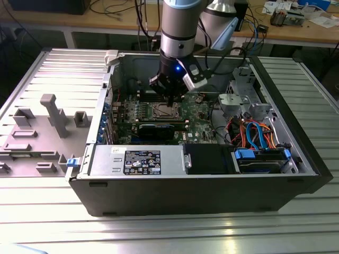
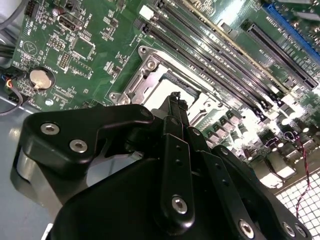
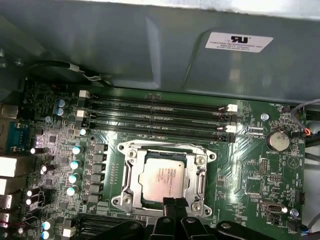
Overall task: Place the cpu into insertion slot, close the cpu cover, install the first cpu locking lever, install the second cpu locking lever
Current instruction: 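Install the second cpu locking lever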
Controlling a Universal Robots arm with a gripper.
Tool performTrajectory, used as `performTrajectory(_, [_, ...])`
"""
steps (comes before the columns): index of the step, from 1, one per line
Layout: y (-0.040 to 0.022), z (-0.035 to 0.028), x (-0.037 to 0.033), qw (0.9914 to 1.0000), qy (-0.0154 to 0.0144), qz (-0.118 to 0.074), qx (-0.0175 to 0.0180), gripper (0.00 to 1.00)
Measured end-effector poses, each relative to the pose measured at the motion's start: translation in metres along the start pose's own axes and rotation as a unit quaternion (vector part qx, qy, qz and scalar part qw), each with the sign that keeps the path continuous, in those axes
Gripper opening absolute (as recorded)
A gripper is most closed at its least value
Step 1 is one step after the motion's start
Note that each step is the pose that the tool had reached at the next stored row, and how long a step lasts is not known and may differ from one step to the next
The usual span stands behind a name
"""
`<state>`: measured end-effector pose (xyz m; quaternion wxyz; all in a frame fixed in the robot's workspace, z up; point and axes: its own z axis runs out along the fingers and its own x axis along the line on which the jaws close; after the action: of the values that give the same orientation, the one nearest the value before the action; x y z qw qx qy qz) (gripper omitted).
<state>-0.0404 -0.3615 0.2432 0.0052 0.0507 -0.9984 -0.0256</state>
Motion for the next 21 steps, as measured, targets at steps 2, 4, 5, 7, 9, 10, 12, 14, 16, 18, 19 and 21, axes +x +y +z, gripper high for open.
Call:
performTrajectory(2, [-0.0023,-0.0001,0.0002,1.00000,-0.0001,0.000,-0.0010,0.11])
performTrajectory(4, [-0.0040,-0.0002,0.0004,1.00000,-0.0002,0.000,-0.0024,0.11])
performTrajectory(5, [-0.0052,-0.0003,0.0005,0.99999,-0.0004,0.000,-0.0038,0.11])
performTrajectory(7, [-0.0066,-0.0004,0.0007,0.99998,-0.0007,0.000,-0.0068,0.11])
performTrajectory(9, [-0.0078,-0.0004,0.0008,0.99994,-0.0011,0.000,-0.0113,0.11])
performTrajectory(10, [-0.0082,-0.0004,0.0008,0.99991,-0.0014,0.000,-0.0136,0.11])
performTrajectory(12, [-0.0104,-0.0005,0.0011,0.99945,-0.0033,0.000,-0.0329,0.11])
performTrajectory(14, [-0.0119,-0.0006,0.0012,0.99856,-0.0054,-0.001,-0.0534,0.11])
performTrajectory(16, [-0.0133,-0.0007,0.0014,0.99762,-0.0069,-0.001,-0.0685,0.11])
performTrajectory(18, [-0.0144,-0.0008,0.0015,0.99733,-0.0074,-0.001,-0.0726,0.11])
performTrajectory(19, [-0.0156,-0.0008,0.0016,0.99713,-0.0076,-0.001,-0.0753,0.11])
performTrajectory(21, [-0.0167,-0.0009,0.0017,0.99682,-0.0080,-0.001,-0.0793,0.11])
